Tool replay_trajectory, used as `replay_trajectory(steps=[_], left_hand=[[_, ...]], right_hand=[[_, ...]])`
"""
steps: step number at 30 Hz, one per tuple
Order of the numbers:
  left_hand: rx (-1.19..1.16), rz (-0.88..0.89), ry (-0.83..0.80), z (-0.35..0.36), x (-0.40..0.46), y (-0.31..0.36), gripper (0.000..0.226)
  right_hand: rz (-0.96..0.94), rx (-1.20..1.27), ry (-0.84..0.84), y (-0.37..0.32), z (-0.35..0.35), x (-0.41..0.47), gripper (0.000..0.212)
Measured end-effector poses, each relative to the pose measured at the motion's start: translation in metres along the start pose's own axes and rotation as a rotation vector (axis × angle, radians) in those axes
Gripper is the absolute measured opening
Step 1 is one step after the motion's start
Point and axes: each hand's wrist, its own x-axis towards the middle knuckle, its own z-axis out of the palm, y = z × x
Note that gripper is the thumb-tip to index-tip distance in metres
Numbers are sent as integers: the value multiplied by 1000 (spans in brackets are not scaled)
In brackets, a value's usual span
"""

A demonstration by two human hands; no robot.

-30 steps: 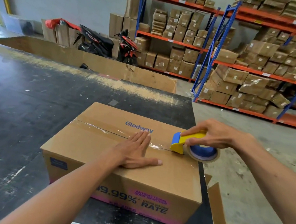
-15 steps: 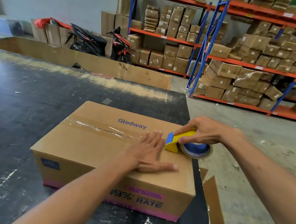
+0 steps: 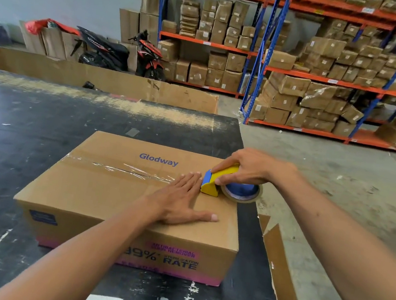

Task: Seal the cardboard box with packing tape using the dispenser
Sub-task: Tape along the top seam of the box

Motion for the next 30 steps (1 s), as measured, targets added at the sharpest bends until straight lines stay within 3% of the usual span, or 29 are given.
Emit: replay_trajectory(steps=[10,16,26,30], left_hand=[[46,48,-4,-3,-7,-4,113],[54,44,-53,-5,-4,-1,114],[80,62,-83,-9,-8,1,110],[106,-28,-114,-18,-2,17,123]], right_hand=[[2,149,6,5,1,-20,41],[68,226,22,45,8,-64,38],[123,194,114,78,33,-112,51],[86,118,103,70,44,-103,47]])
